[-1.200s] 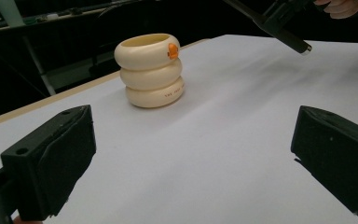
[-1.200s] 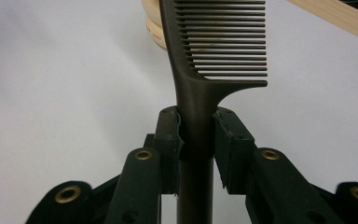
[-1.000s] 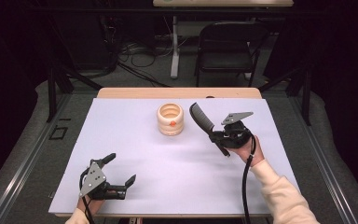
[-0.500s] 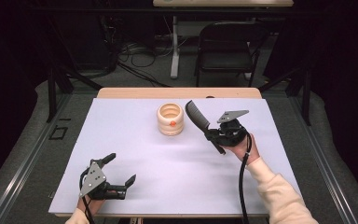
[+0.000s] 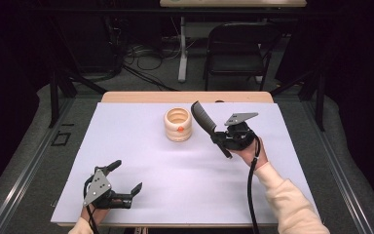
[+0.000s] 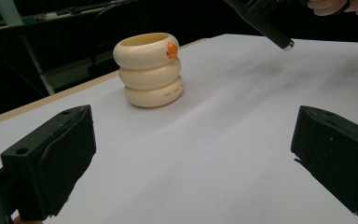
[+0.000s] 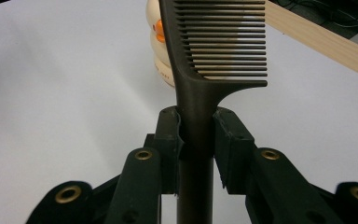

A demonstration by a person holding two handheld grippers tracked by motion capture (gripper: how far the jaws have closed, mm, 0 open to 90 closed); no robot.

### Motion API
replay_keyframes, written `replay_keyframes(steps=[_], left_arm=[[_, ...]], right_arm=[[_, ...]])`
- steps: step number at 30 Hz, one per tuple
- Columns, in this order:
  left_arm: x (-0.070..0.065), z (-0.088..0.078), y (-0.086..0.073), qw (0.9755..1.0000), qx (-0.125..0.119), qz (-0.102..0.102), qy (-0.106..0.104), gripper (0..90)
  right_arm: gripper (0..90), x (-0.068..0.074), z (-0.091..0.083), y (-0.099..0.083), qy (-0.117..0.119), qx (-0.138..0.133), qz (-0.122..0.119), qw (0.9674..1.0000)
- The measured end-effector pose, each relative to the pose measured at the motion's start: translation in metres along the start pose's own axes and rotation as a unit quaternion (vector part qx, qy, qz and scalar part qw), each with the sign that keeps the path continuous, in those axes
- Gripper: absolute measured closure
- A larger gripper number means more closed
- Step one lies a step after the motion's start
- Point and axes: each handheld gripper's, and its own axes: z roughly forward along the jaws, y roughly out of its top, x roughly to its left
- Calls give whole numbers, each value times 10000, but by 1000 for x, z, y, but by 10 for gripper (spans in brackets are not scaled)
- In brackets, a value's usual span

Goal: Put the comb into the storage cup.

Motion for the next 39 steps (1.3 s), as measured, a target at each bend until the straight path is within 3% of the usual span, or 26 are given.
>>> replay_keyframes(steps=[39], left_arm=[[0, 0, 0, 10000, -9, 4, -15, 0]], right_arm=[[724, 3, 5, 30, 75, -319, -42, 9995]])
